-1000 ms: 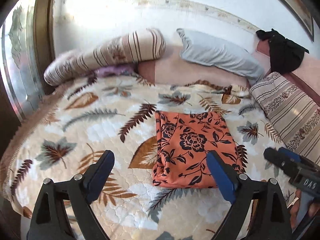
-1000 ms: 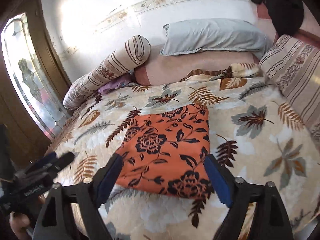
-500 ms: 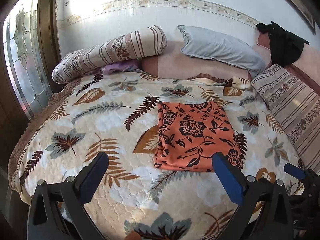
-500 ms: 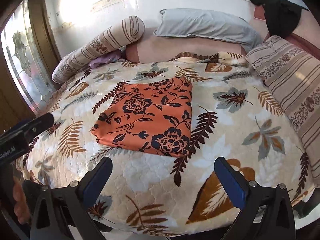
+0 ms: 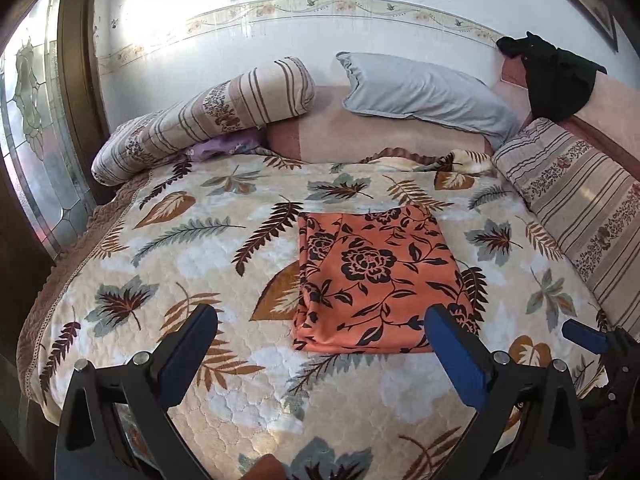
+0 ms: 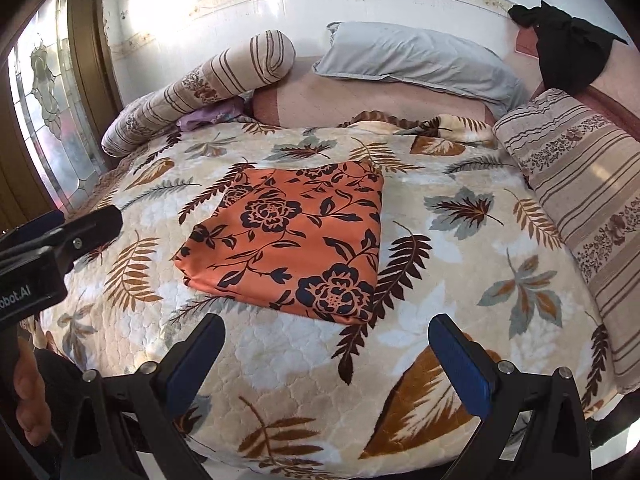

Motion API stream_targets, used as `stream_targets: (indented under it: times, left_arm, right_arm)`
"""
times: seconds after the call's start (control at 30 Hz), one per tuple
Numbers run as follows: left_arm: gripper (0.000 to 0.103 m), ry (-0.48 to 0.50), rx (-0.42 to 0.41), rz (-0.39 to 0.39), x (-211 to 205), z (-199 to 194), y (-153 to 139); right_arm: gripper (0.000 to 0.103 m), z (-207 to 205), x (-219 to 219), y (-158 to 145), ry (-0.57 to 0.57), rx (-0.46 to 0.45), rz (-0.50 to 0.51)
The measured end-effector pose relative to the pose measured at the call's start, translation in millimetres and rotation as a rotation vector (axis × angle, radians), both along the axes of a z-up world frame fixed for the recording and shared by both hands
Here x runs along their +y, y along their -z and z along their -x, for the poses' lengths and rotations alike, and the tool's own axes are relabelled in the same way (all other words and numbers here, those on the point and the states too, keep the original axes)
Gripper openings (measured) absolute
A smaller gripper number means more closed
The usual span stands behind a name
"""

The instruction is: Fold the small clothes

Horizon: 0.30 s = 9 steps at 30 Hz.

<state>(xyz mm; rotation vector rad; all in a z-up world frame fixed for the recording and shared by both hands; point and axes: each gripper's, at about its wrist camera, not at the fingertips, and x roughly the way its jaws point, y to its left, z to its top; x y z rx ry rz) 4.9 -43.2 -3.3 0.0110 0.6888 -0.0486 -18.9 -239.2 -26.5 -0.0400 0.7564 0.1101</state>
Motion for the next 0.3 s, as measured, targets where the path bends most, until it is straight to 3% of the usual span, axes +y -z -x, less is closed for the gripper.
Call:
stream_targets:
  times: [0.3]
  left_arm:
    - [0.103,0.003,-0.005,0.006,-4,-14,4]
  right_arm:
    - [0.103,-13,-1,2,0.002,0.006,0.005]
